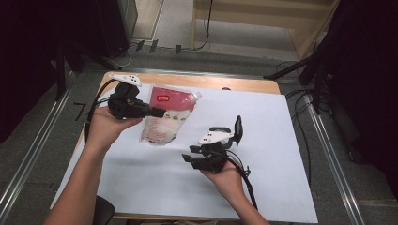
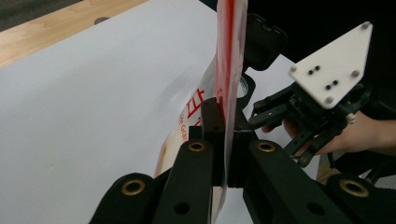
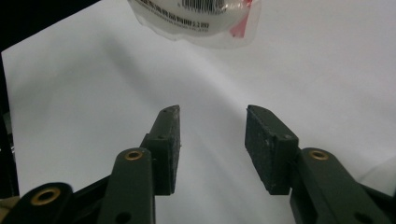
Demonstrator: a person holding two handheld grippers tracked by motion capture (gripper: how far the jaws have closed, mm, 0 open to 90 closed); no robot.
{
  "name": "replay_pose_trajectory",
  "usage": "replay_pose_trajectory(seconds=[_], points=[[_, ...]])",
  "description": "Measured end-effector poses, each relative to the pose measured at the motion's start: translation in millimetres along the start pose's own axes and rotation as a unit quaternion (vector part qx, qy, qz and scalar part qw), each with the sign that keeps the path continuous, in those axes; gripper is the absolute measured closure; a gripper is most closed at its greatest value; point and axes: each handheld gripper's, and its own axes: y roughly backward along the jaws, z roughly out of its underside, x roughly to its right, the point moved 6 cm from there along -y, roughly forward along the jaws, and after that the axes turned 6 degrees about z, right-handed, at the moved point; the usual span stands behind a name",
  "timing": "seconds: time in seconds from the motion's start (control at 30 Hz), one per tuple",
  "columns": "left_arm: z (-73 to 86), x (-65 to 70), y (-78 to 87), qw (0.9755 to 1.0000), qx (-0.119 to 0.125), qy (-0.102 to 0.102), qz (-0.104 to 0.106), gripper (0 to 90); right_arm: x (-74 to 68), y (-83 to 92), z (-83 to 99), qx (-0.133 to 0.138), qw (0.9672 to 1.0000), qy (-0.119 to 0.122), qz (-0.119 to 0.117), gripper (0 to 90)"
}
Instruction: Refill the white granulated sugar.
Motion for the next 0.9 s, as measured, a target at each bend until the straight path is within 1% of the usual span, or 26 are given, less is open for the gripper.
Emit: replay_pose_trajectory(seconds=[0.07, 0.1, 0.13, 0.17, 0.2, 0.23, 0.27, 0.3, 0.33, 0.4, 0.5, 0.63, 0.7, 0.73, 0.77, 0.8, 0.83, 0.9], points=[[-0.8, 1.0, 0.0, 1.0, -0.001, -0.002, 0.0, 90.0, -0.5, -6.4, 0.6, -0.005, 1.0, -0.004, -0.003, 55.6], [-1.4, 1.4, -0.3, 1.0, 0.001, -0.001, 0.001, 90.0, -2.2, -12.7, 1.0, -0.009, 0.9999, -0.005, -0.001, 54.6], [-1.9, 1.6, -0.5, 1.0, 0.001, -0.001, 0.004, 90.0, -2.2, -12.7, 1.0, -0.009, 0.9999, -0.005, -0.001, 54.6], [-2.2, 2.3, -0.9, 1.0, 0.001, 0.0, 0.008, 90.0, -3.5, -18.2, 0.1, -0.007, 1.0, -0.007, -0.001, 52.4], [-2.6, 2.7, -1.3, 1.0, 0.001, -0.001, 0.008, 90.0, -3.5, -18.2, 0.1, -0.007, 1.0, -0.007, -0.001, 52.4], [-3.0, 2.8, -2.0, 1.0, 0.0, -0.003, 0.01, 90.0, -3.4, -23.0, -1.1, -0.004, 0.9999, -0.012, 0.0, 51.2], [-3.2, 2.9, -2.6, 0.9999, 0.0, -0.004, 0.01, 90.0, -3.3, -24.5, -1.4, -0.003, 0.9999, -0.013, 0.002, 51.1], [-3.2, 3.7, -4.0, 0.9998, -0.002, -0.007, 0.017, 90.0, -3.1, -26.6, -1.5, -0.003, 0.9999, -0.013, 0.006, 51.1], [-3.2, 3.7, -4.0, 0.9998, -0.002, -0.007, 0.017, 90.0, -3.1, -26.6, -1.5, -0.003, 0.9999, -0.013, 0.006, 51.1], [-3.1, 4.3, -5.6, 0.9997, -0.003, -0.004, 0.025, 90.0, -2.5, -31.7, -1.1, -0.009, 0.9997, -0.003, 0.021, 51.9], [-3.8, 5.2, -6.7, 0.9996, -0.007, -0.005, 0.026, 90.0, -1.1, -38.8, -0.8, -0.008, 0.9996, -0.005, 0.028, 52.6], [-4.6, 7.3, -7.0, 0.9994, -0.008, -0.001, 0.035, 90.0, 1.8, -48.7, -2.2, 0.001, 0.9994, -0.017, 0.031, 53.5], [-4.5, 7.6, -7.6, 0.9993, -0.01, 0.005, 0.035, 90.0, 3.4, -53.3, -1.6, 0.001, 0.9992, -0.021, 0.034, 54.5], [-4.3, 7.6, -7.8, 0.9992, -0.011, 0.011, 0.036, 90.0, 3.4, -54.7, -1.2, 0.001, 0.9992, -0.022, 0.033, 54.7], [-4.0, 7.3, -8.2, 0.9992, -0.016, 0.011, 0.035, 90.0, 3.8, -59.2, 0.2, 0.001, 0.999, -0.019, 0.04, 54.9], [-3.7, 7.4, -8.5, 0.9992, -0.018, 0.012, 0.035, 90.0, 3.8, -59.2, 0.2, 0.001, 0.999, -0.019, 0.04, 54.9], [-3.2, 8.3, -9.5, 0.9989, -0.02, 0.017, 0.04, 90.0, 4.8, -62.1, 0.6, 0.005, 0.9988, -0.021, 0.044, 54.9], [-3.1, 8.2, -9.7, 0.9989, -0.02, 0.017, 0.039, 90.0, 5.4, -62.9, 0.5, 0.008, 0.9986, -0.022, 0.047, 55.0]])
